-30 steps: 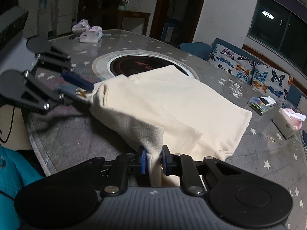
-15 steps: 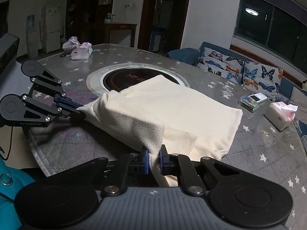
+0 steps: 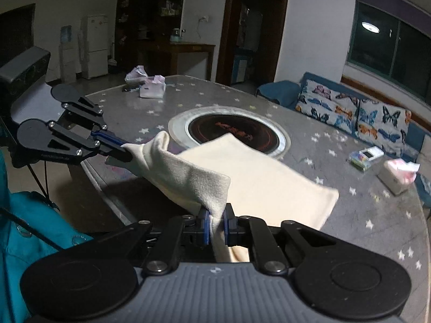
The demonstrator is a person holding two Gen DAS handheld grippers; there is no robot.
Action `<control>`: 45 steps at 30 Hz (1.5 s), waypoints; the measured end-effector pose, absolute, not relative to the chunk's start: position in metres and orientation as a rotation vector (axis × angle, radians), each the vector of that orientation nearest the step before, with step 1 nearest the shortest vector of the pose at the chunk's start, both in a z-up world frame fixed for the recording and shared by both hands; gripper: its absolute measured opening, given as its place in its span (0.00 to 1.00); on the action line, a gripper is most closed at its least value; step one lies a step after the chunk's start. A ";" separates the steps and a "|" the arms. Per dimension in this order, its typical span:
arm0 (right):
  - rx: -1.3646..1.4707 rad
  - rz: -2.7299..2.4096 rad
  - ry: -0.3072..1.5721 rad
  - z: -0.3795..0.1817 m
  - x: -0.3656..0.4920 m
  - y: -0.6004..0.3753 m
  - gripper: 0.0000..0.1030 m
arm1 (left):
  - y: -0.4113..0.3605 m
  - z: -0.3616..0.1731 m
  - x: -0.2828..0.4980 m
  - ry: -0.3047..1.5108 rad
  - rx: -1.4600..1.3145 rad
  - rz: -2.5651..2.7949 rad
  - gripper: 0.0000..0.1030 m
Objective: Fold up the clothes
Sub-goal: 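Grasp the sweatshirt hem with the left gripper while the right gripper grasps it too, then lift the hem with both grippers and fold it toward the collar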
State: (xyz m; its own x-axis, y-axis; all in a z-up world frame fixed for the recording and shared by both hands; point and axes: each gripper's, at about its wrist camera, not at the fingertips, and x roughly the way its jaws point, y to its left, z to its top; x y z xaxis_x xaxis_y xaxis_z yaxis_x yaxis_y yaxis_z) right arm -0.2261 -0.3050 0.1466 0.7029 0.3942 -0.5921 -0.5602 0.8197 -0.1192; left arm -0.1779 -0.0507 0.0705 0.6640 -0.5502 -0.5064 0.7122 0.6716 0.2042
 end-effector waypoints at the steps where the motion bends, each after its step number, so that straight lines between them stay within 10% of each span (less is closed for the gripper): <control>1: -0.309 0.538 0.576 0.149 -0.223 -0.305 0.09 | -0.051 0.073 -0.176 0.420 0.404 -0.727 0.05; 27: -0.304 0.414 0.711 0.090 0.012 -0.315 0.12 | -0.106 0.017 0.042 0.585 0.329 -0.493 0.06; 45: -0.066 0.292 0.676 0.088 -0.038 -0.351 0.21 | -0.125 0.034 0.027 0.583 0.240 -0.565 0.14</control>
State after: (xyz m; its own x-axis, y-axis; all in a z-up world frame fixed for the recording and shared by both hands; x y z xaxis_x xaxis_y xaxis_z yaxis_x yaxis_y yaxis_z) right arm -0.0379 -0.3511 0.0877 0.7411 0.2451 -0.6250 -0.2878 0.9571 0.0340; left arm 0.0272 -0.1251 0.0344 0.6896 -0.4341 -0.5796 0.5661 0.8223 0.0576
